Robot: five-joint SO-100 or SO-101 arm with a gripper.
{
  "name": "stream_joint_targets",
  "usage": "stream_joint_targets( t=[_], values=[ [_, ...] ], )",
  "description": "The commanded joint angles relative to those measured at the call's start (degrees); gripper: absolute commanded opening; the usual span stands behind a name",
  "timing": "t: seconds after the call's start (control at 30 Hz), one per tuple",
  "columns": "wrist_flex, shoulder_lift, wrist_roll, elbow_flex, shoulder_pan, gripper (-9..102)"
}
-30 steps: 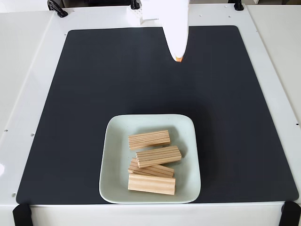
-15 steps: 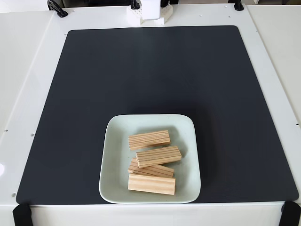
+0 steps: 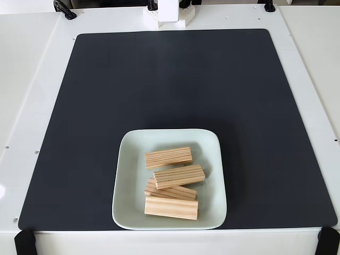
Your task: Pick up the wooden block and place them on the plate.
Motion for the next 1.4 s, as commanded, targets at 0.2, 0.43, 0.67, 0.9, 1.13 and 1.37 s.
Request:
stream_joint_targets(
  t=[0.2,0.43,0.67,0.9,1.13,1.37],
  values=[
    [-0.2,7.2,0.7,7.8,5.4,-1],
    [-0.9,7.5,0.4,14.2,6.1,-1],
    [-0.3,7.6,0.5,22.1,5.2,-1],
    [14.4,8.1,0.7,24.3,5.1,0],
    [30.1,8.2,0.7,24.2,5.1,0],
    [46.3,8.2,0.8,20.8,3.9,0]
  ],
)
